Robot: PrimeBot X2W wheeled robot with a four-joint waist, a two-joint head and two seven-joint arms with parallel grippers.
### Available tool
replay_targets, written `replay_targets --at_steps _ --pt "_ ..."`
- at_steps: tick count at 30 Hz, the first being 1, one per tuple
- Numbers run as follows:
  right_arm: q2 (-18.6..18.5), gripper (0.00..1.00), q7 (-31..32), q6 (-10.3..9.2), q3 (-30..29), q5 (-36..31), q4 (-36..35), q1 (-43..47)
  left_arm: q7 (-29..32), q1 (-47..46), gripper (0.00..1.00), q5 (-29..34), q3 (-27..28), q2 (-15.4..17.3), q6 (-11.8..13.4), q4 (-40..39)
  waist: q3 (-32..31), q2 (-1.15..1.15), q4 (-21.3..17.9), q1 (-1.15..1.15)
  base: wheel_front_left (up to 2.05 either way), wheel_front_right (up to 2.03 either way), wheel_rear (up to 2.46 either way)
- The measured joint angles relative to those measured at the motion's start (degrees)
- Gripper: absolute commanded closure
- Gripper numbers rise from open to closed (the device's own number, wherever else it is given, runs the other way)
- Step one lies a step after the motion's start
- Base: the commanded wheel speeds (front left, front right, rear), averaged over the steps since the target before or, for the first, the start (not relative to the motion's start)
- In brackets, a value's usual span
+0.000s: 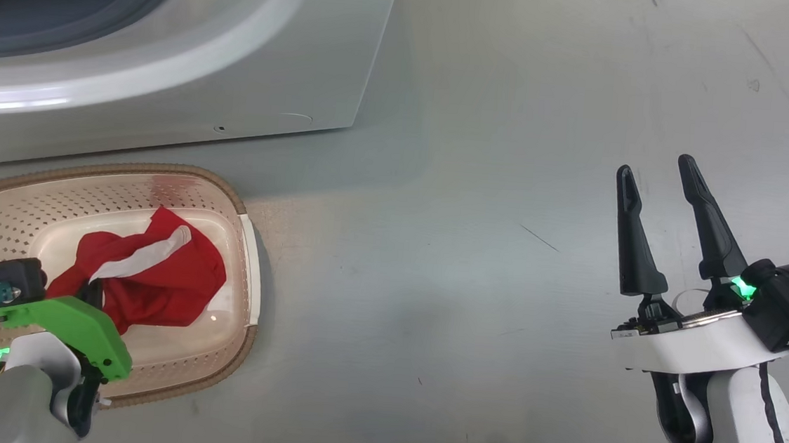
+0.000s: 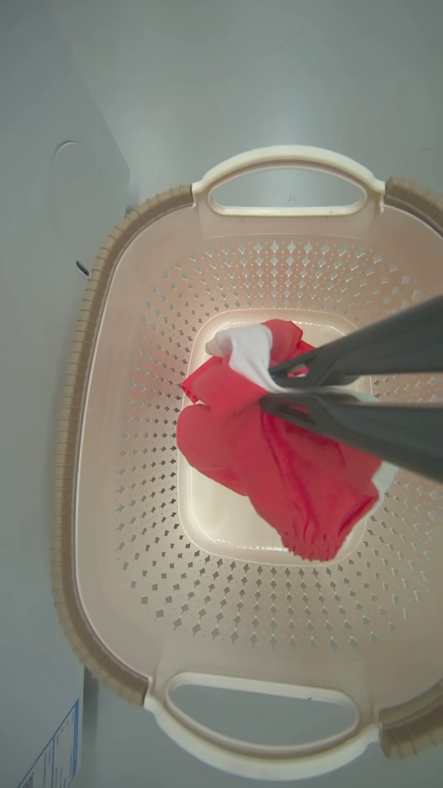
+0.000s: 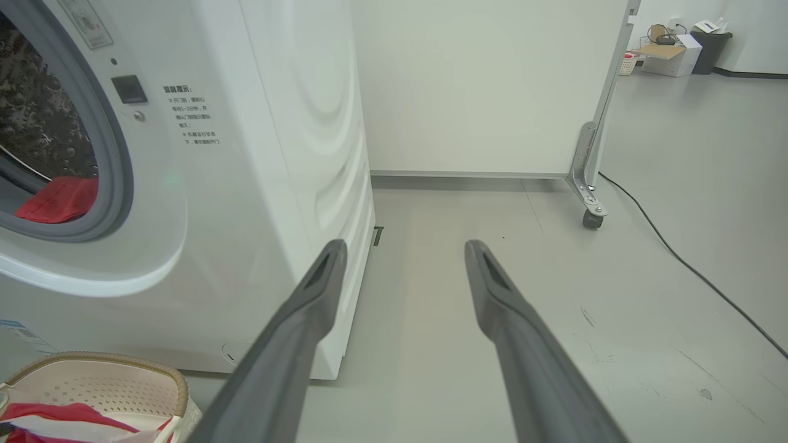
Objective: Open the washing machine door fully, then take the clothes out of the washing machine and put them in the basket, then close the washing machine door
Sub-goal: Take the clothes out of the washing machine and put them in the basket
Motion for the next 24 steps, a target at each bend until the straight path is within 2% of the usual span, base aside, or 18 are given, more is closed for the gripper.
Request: replay_targets --at_steps 2,3,4,16,24 --pt "0.0 0.0 0.0 0.0 0.0 0.0 0.2 -0.1 0.2 -0.5 1.0 -0.1 -0.1 -0.1 0.0 1.0 0.0 0.0 0.0 0.0 0.0 0.0 0.0" --pt "0.0 0.0 0.0 0.0 0.0 0.0 0.3 -0.2 0.2 -0.7 0.03 0.0 -0.3 0.0 0.0 1.3 0.1 0.0 0.1 0.0 0.0 0.0 0.0" --pt "0.1 0.0 0.0 0.0 0.0 0.0 0.5 -0.2 0.2 -1.0 0.0 0.1 -0.5 0.0 0.0 1.5 0.1 0.0 0.1 0.0 0.0 0.0 0.0" --pt "0.3 0.0 0.0 0.0 -0.8 -0.1 2.4 -0.9 -2.1 -1.7 0.0 2.0 -4.3 -1.9 -0.9 5.2 -2.5 0.0 1.2 0.0 0.0 0.0 0.0" --pt "-0.1 0.0 0.0 0.0 -1.3 -0.5 3.5 -0.9 -7.5 -1.7 0.0 3.6 -6.6 -3.0 -1.6 4.8 -6.7 0.0 2.9 0.0 0.0 0.0 0.0"
